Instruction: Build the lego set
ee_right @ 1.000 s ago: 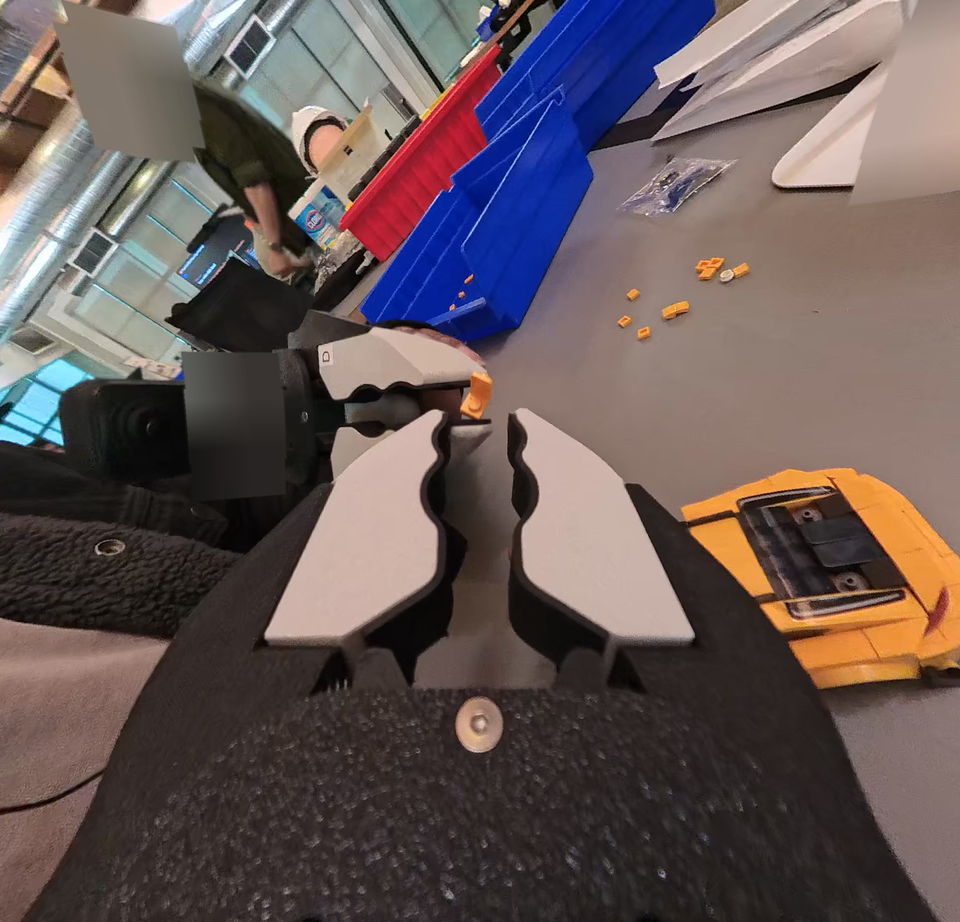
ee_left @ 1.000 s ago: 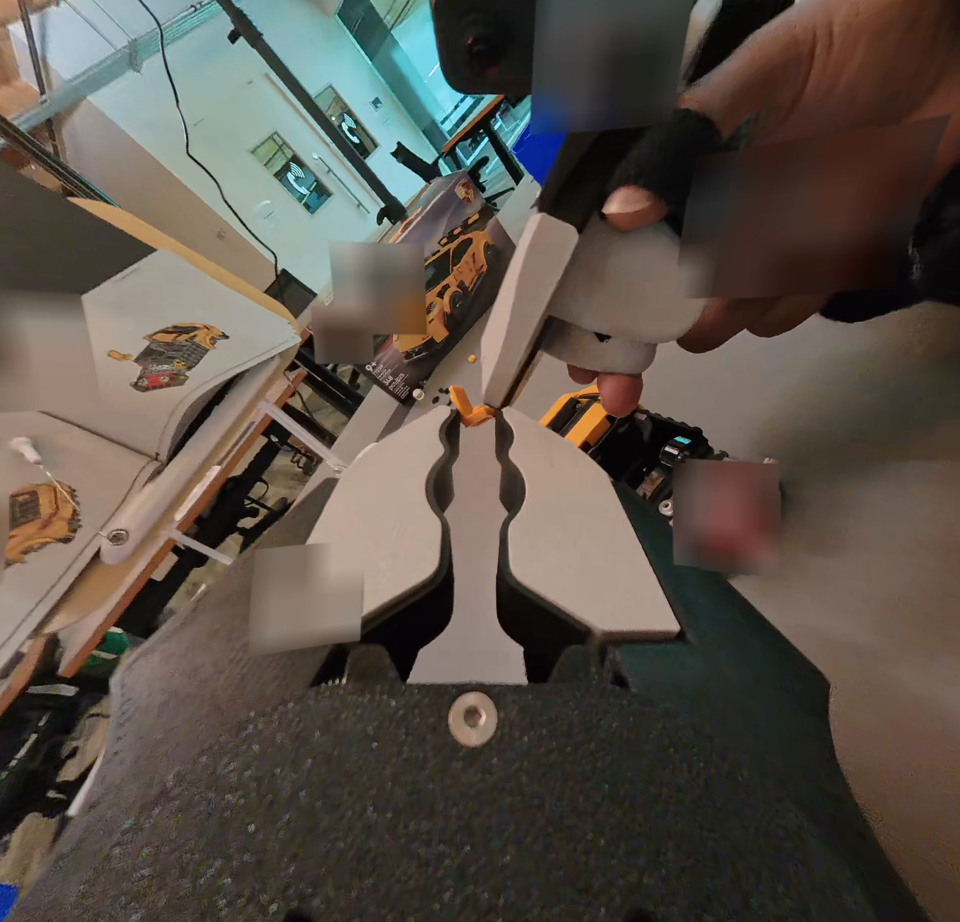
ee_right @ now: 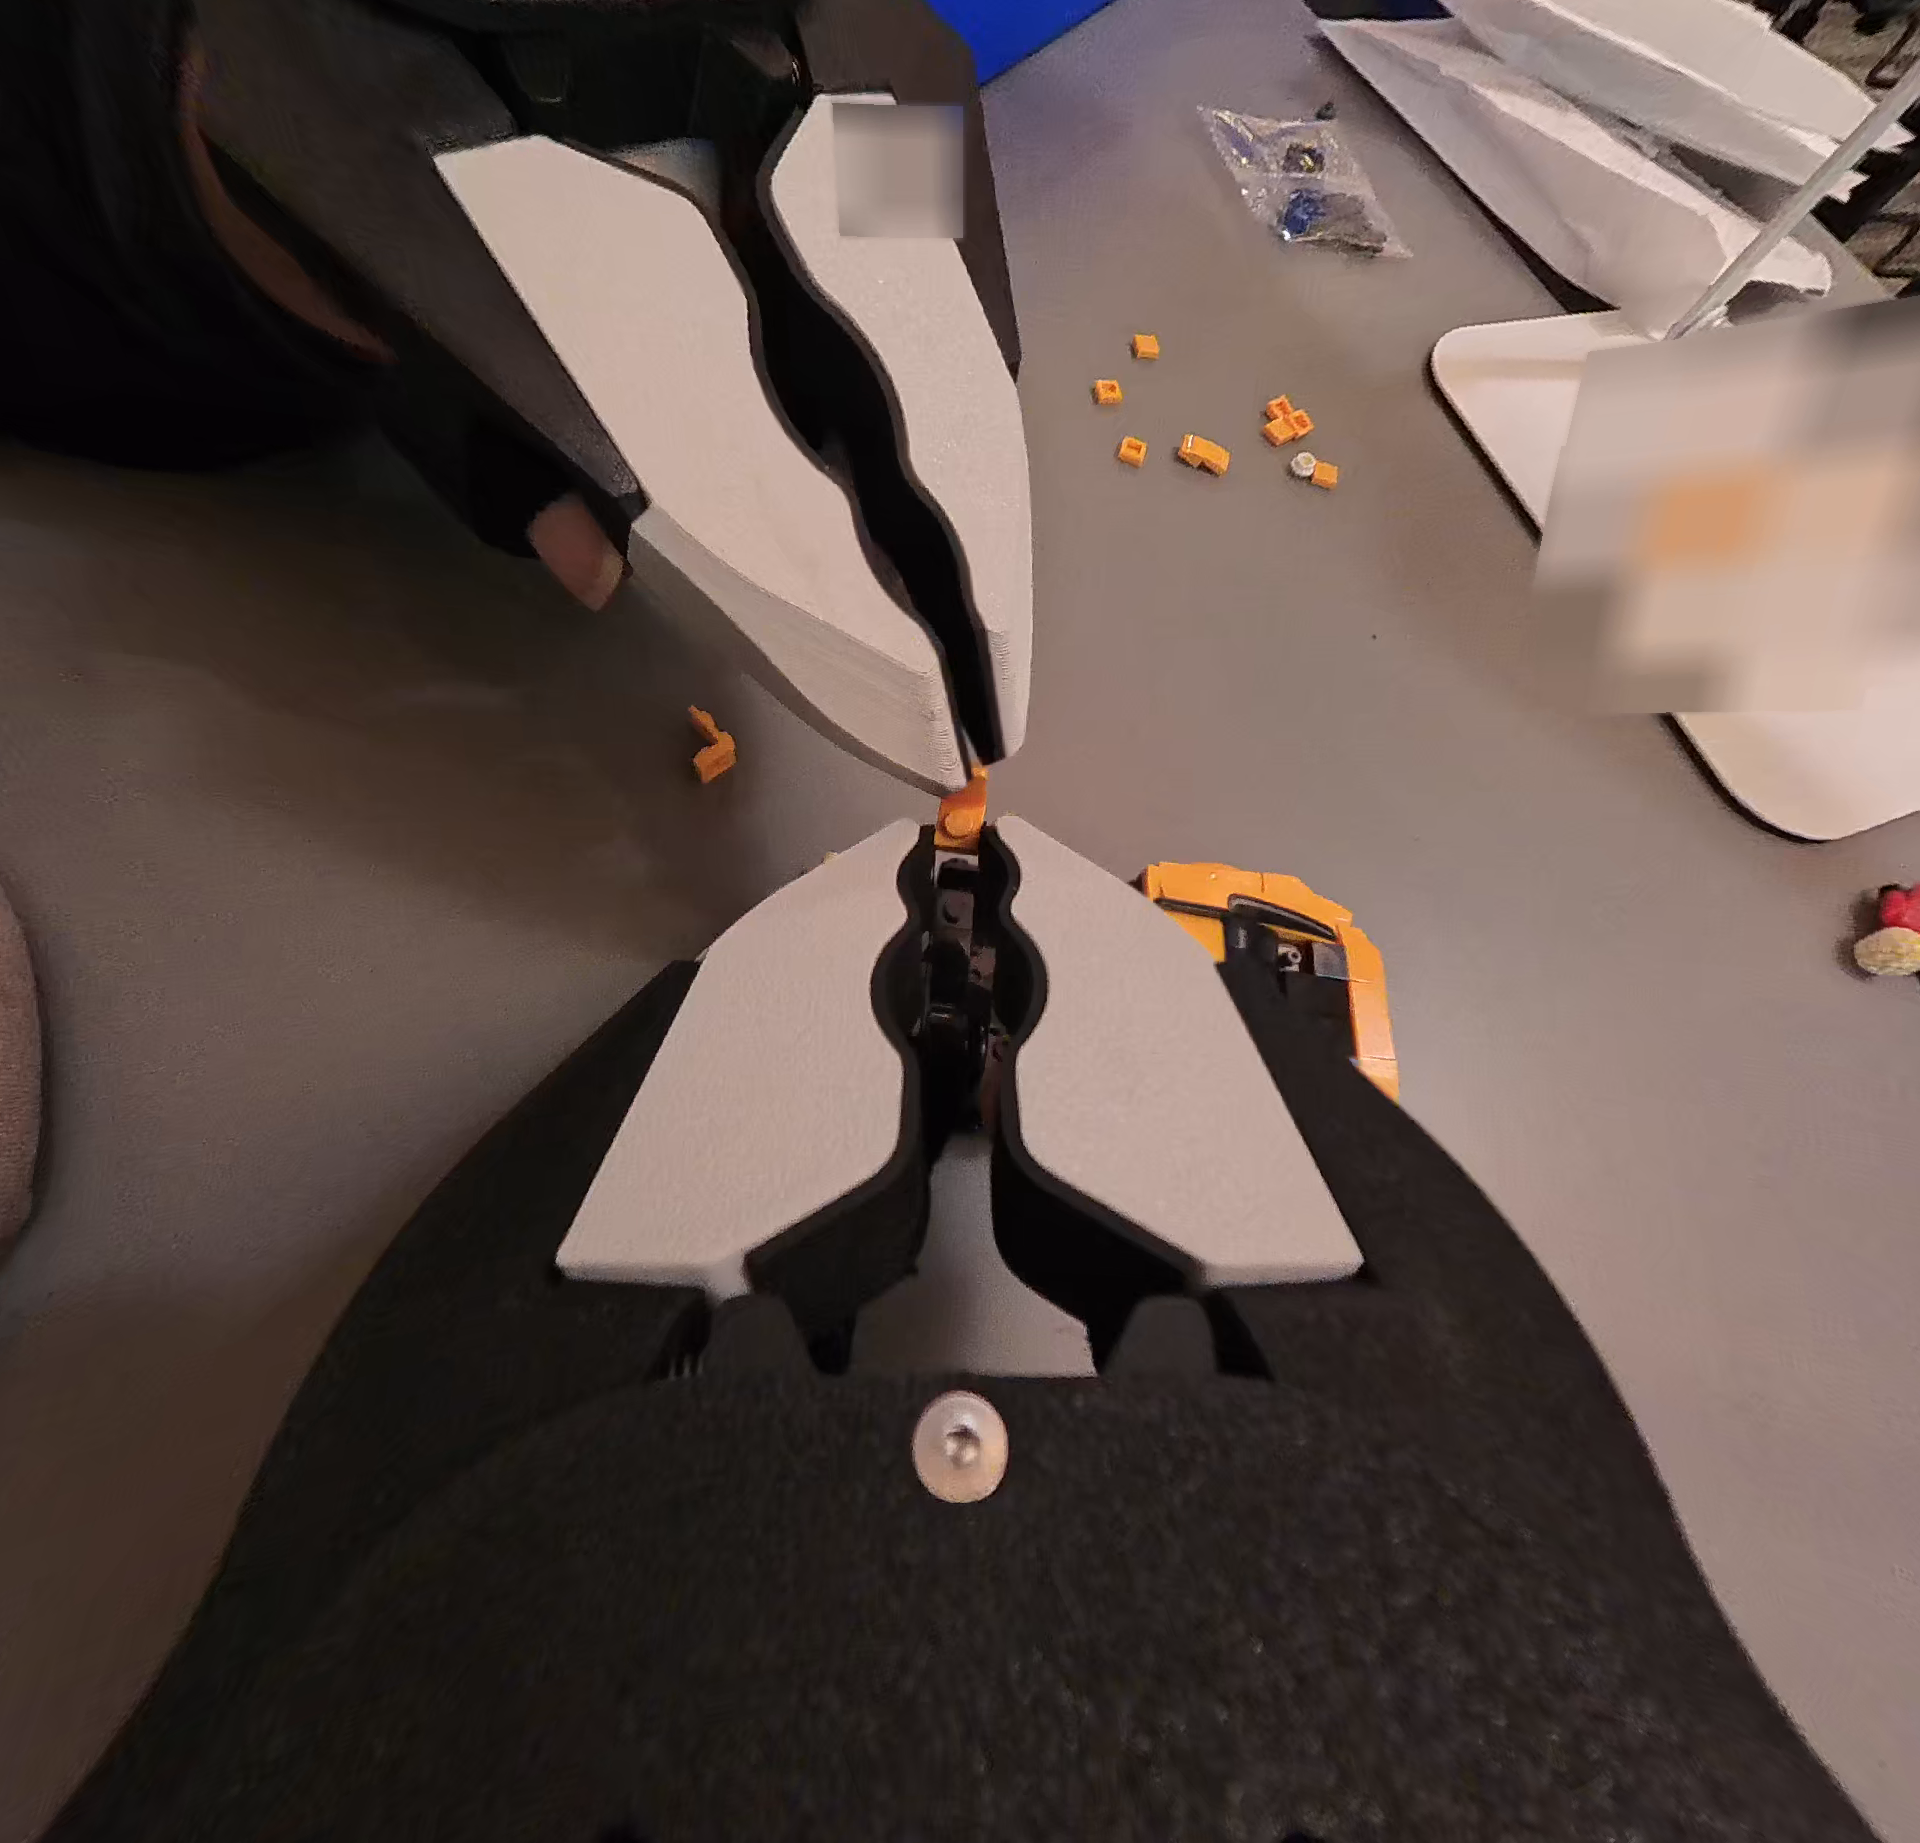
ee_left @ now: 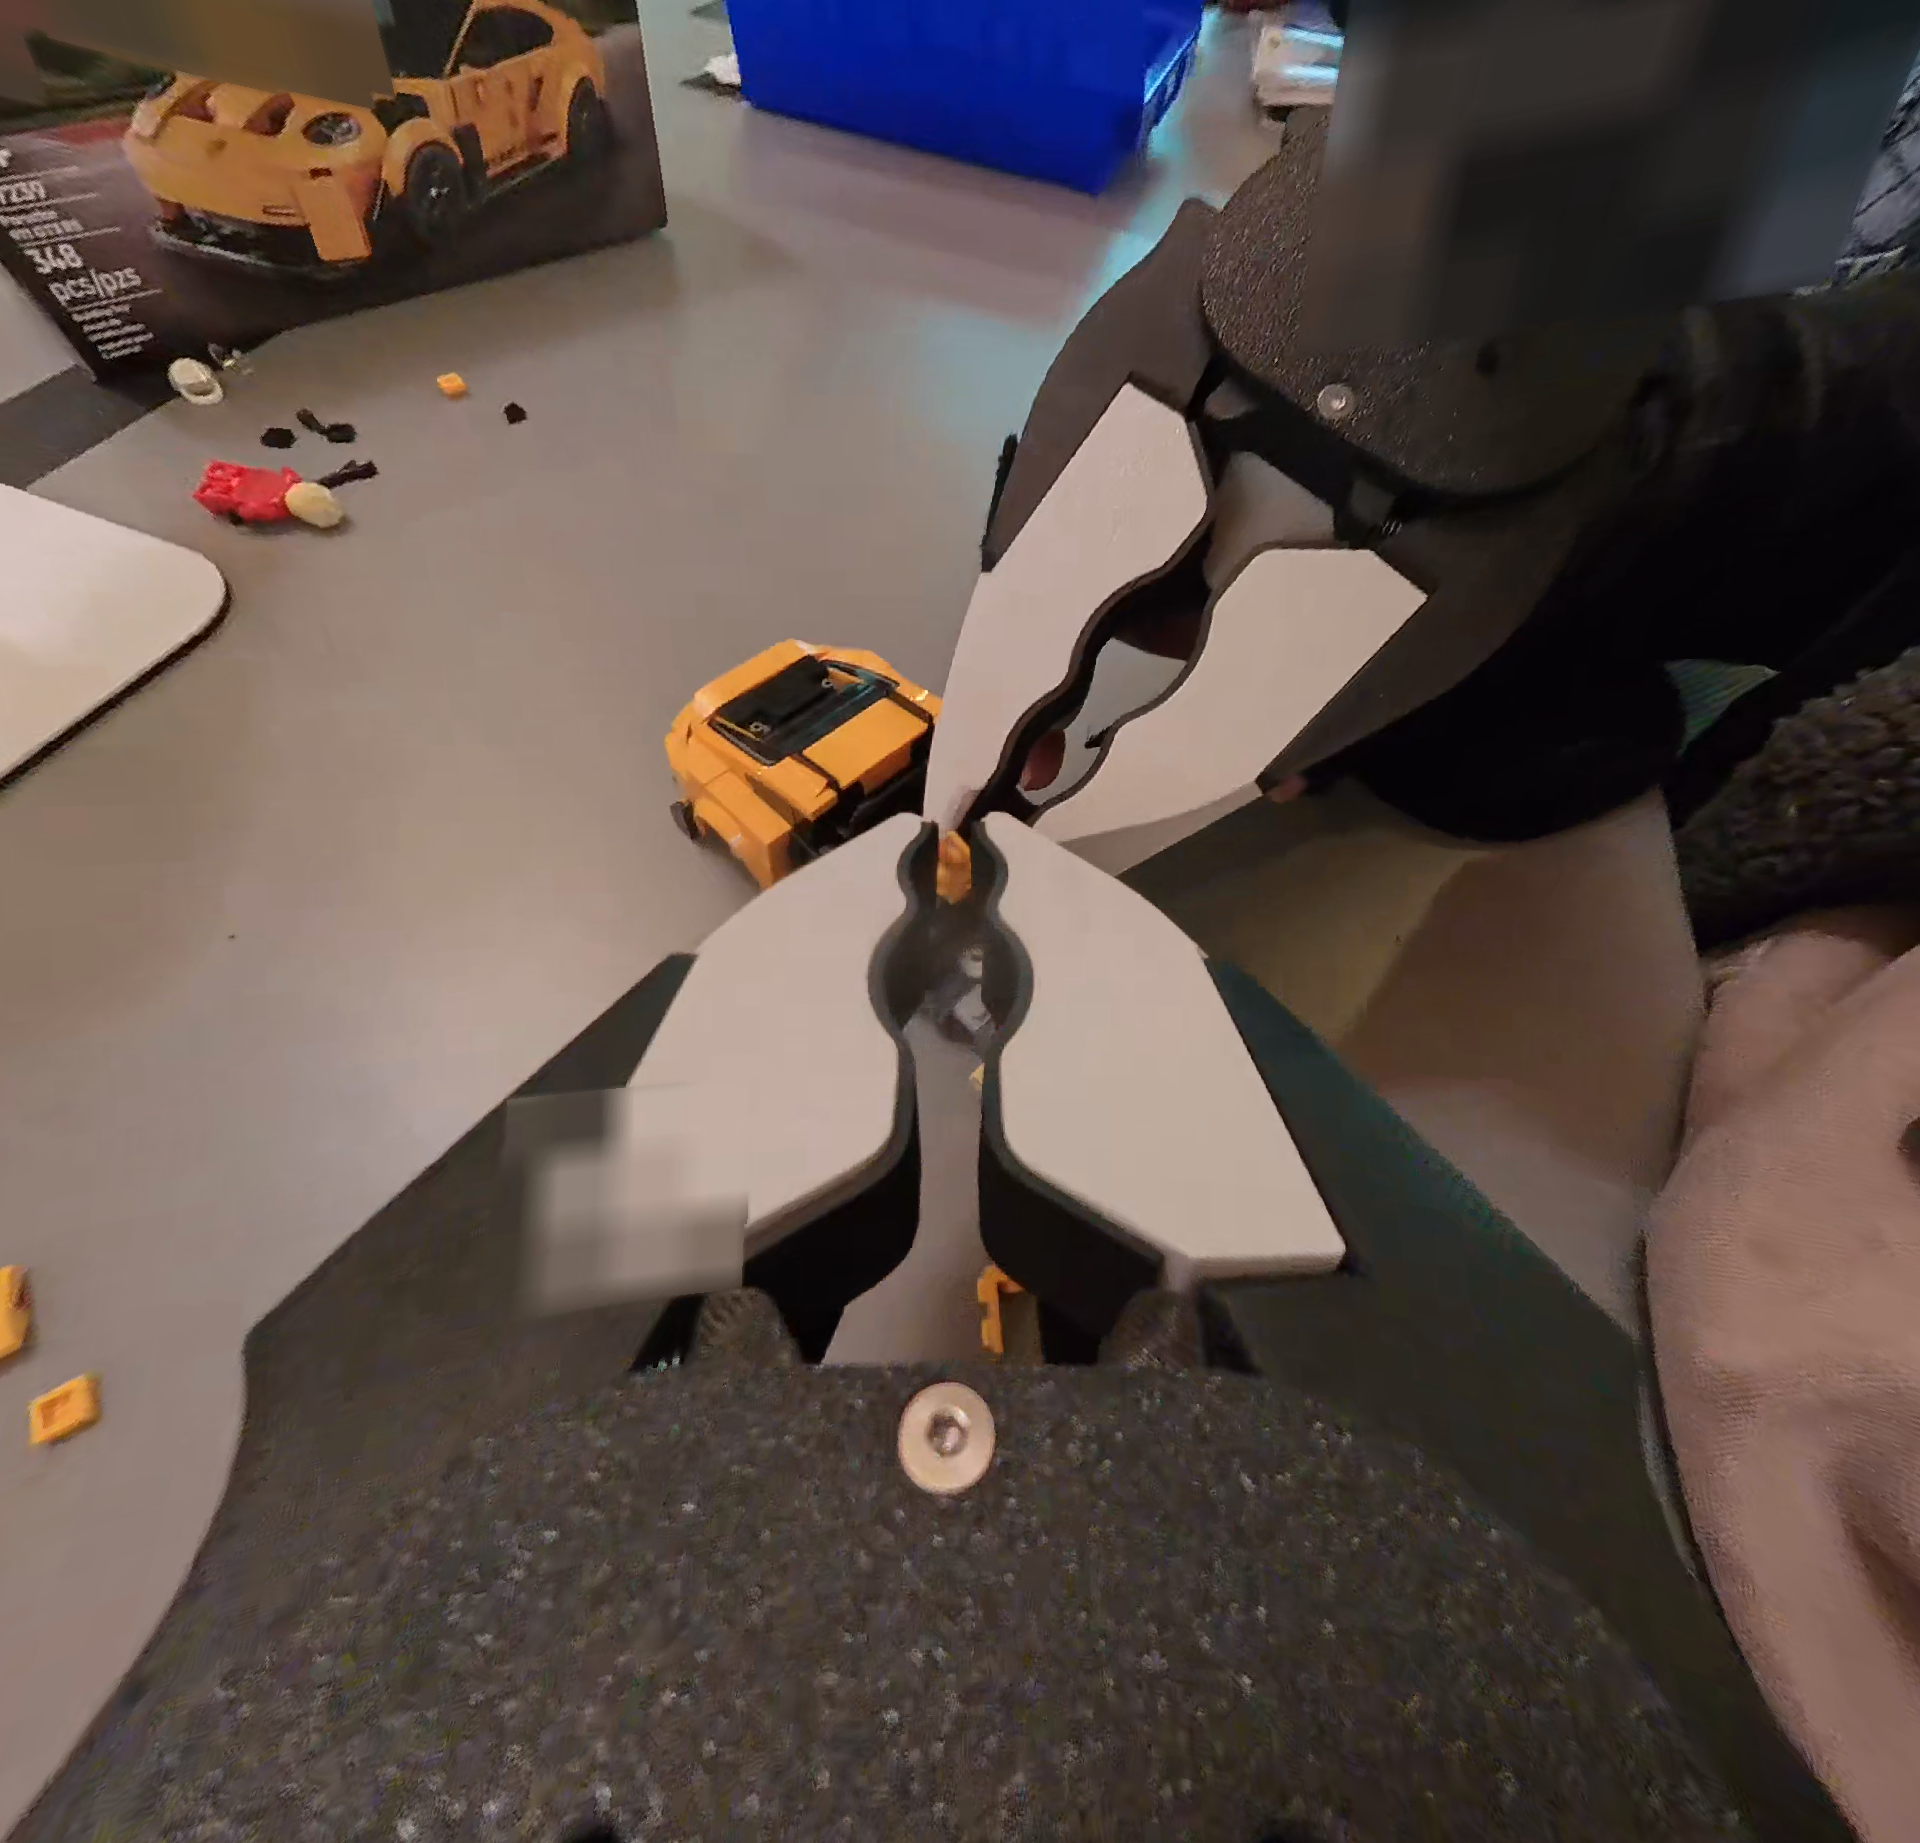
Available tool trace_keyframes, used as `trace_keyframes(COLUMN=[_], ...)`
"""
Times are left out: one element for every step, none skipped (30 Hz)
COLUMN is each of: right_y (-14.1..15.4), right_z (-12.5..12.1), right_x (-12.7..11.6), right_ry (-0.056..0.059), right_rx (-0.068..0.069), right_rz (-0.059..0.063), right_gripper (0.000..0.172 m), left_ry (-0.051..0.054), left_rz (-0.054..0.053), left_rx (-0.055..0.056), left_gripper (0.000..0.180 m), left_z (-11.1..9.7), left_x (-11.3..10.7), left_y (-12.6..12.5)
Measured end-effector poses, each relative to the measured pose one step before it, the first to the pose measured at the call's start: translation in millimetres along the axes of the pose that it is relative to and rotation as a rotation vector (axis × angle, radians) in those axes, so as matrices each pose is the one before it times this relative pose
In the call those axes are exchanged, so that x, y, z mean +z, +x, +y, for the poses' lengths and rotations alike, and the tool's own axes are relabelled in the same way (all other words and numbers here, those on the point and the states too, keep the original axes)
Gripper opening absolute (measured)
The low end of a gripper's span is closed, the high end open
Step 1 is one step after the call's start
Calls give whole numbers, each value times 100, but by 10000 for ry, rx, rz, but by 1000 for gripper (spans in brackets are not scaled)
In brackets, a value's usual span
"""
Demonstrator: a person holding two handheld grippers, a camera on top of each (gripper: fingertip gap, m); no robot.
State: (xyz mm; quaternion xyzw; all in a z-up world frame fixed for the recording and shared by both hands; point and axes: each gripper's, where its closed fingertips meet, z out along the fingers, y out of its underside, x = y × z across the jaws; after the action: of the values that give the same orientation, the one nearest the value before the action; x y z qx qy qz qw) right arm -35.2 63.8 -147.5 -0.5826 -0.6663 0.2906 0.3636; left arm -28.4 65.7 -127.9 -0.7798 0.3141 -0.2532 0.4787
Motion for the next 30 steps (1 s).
trace_keyframes(right_y=[31, -10, -87, -130, -146, -114, -40, -44, -77, -94, -91, -84, -133, -143, -160, -177, -81, -84, 11, 28, 19, -22, -33, 15, 45, 13, 120, 287, 309, 286], right_z=[92, 70, 33, 6, -60, -84, -59, -42, -30, -3, 106, 108, 106, 51, 27, 14, 154, 64, -22, -20, 27, 57, 40, -5, -10, 39, 164, 84, 43, 28], right_x=[20, 23, 32, 20, 3, -43, -77, -88, -88, -46, 25, 46, 50, 50, 52, 44, 59, 60, 17, -19, -15, 28, 37, 27, -32, -116, -214, -351, -441, -456], right_ry=[-36, -28, 2, 17, 74, 73, 56, 45, 36, 13, -51, -51, -58, -20, -13, -5, -86, -15, 13, 12, -6, -9, 4, 8, 4, -46, -111, 6, 92, 105], right_rx=[-41, -84, -43, 29, 40, 40, 18, -45, -65, -50, -80, -112, -114, -96, -60, -46, -66, -48, 11, 27, 60, 68, 46, -5, -41, -34, 12, 63, 133, 204], right_rz=[39, 37, -22, -72, -102, -97, -52, -41, -46, -51, -39, -20, -44, -49, -76, -82, -23, -30, 13, -11, -44, -59, -33, 25, 36, -33, -43, -7, -61, -99], right_gripper=[8, 8, 8, 8, 8, 8, 8, 8, 8, 8, 8, 8, 8, 8, 8, 8, 8, 8, 8, 8, 8, 8, 8, 8, 8, 8, 8, 9, 9, 9], left_ry=[-111, -95, -47, -34, -37, -11, -2, 5, 42, 15, -59, -91, -75, -106, -157, -165, -153, -119, -51, -27, -40, -43, -11, 23, 42, 5, -87, -108, -65, -50], left_rz=[-139, -79, 13, 124, 263, 300, 153, 251, 239, 70, 91, 76, 80, 111, 132, 143, 97, 48, 41, 36, 51, 73, 63, 19, 1, 10, -41, -85, -24, 62], left_rx=[80, 111, 86, 18, -15, 23, 36, 99, 149, 161, 185, 192, 202, 182, 169, 168, 157, 163, 152, 106, 41, 19, 16, 1, -10, -59, -64, -17, -36, -113], left_gripper=[7, 7, 8, 8, 9, 11, 11, 13, 15, 14, 14, 14, 14, 13, 13, 12, 11, 8, 8, 8, 7, 7, 7, 7, 7, 7, 7, 7, 7, 7], left_z=[124, 110, 59, 84, 107, 126, 117, 83, 4, 28, 120, 135, 98, 120, 181, 205, 172, 104, -5, -33, 26, 65, 64, 42, 50, 116, 271, 328, 249, 182], left_x=[10, 9, -15, -15, -6, -28, -53, -94, -81, -52, -4, 51, 67, 78, 129, 132, 101, 21, -15, -3, 38, 35, 10, -21, -24, -58, -67, -73, -58, 9], left_y=[-116, -31, 53, 139, 263, 286, 61, 230, 251, 32, 64, 45, 48, 78, 77, 87, 4, -62, -51, -40, -17, -4, 0, -40, -58, -73, -177, -250, -171, -60])
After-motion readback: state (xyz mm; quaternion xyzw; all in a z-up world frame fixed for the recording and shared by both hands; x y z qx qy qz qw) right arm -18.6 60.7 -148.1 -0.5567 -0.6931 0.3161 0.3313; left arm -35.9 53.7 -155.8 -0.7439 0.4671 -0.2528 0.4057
